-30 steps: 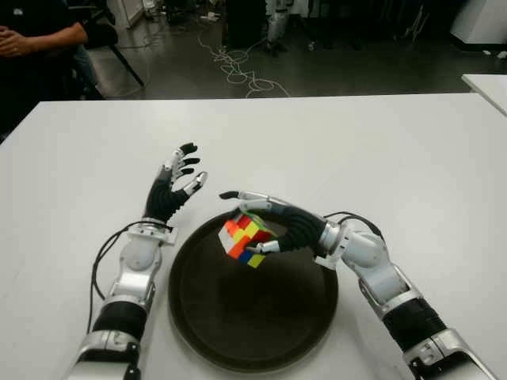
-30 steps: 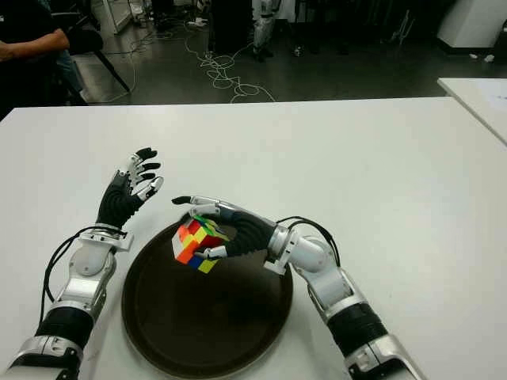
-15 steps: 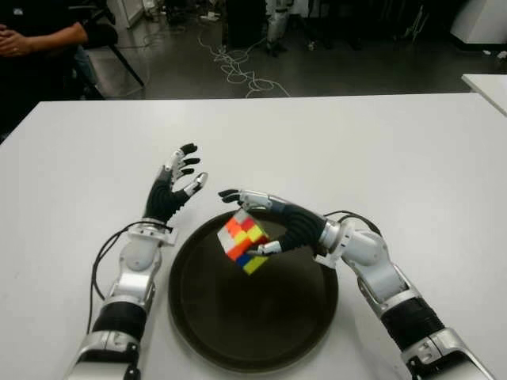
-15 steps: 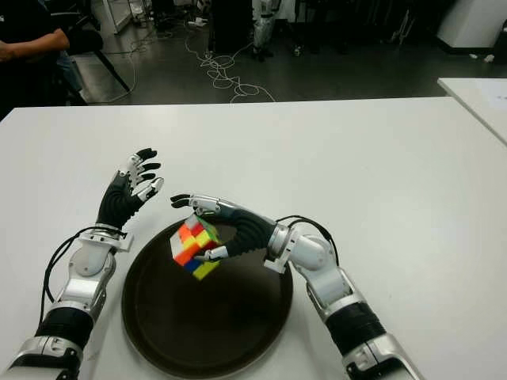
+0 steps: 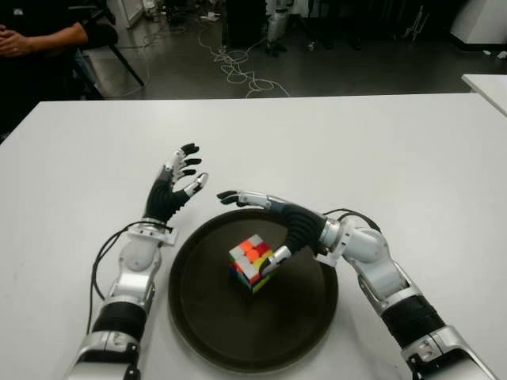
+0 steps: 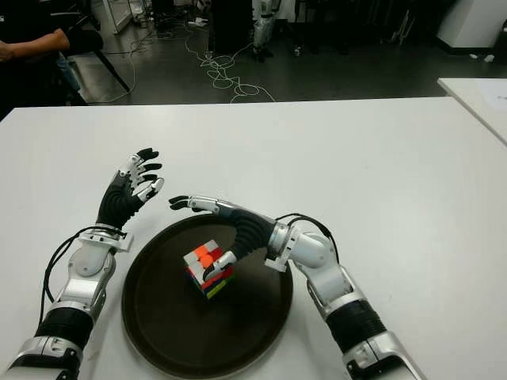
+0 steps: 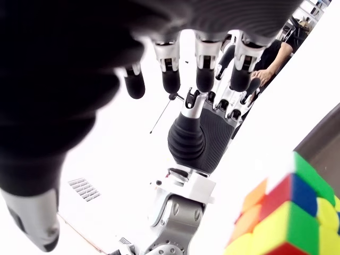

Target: Pick up the Rubik's Cube and put it in the plate

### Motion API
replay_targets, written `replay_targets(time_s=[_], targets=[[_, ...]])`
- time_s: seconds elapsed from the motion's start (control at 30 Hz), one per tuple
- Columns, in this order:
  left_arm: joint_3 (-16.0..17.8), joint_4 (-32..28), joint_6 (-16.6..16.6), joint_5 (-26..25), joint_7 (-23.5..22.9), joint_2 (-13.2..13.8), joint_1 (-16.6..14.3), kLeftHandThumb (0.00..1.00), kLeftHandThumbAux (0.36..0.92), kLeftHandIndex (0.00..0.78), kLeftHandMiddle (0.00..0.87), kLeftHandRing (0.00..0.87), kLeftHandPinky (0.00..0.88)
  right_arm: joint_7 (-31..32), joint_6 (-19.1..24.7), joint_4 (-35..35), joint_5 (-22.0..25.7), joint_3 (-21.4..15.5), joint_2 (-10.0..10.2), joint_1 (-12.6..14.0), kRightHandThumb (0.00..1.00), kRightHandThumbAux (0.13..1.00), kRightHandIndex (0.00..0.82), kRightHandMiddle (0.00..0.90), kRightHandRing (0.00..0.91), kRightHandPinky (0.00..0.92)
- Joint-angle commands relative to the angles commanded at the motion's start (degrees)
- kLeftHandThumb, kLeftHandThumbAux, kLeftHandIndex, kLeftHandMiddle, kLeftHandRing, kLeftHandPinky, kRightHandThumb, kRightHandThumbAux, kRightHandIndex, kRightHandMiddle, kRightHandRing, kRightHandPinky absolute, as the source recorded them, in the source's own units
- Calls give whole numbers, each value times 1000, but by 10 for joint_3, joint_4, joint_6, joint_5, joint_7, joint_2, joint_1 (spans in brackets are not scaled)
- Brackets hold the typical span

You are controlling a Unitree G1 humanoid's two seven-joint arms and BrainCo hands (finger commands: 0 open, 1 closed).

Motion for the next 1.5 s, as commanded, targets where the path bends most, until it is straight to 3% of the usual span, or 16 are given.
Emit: replay_targets(time_s=[0.47,0.9,1.17,1.37,1.43,1.5], targets=[[-2,-15,23,2,6,0,6,95,577,124,158,179,188,17,7,0,14,-2,0,-3,0,669,0,0,0,0],[-4,-32,35,-2,-3,-1,9,141,547,135,182,208,229,9,11,-6,13,-6,0,-5,0,678,0,0,0,0],[-3,-35,37,0,1,0,10,134,536,136,189,215,239,8,30,-17,42,-46,-12,-34,0,645,0,0,0,0],[-3,-36,40,0,-2,2,10,127,540,130,172,207,243,-19,52,-49,51,-83,-21,-15,0,660,0,0,0,0],[-3,-36,41,0,-2,2,11,128,545,132,173,209,247,-41,62,-60,49,-92,-15,-5,0,666,0,0,0,0],[-2,-32,43,0,-1,3,10,131,553,136,178,214,257,-92,65,-56,43,-110,7,15,0,687,9,21,14,8]])
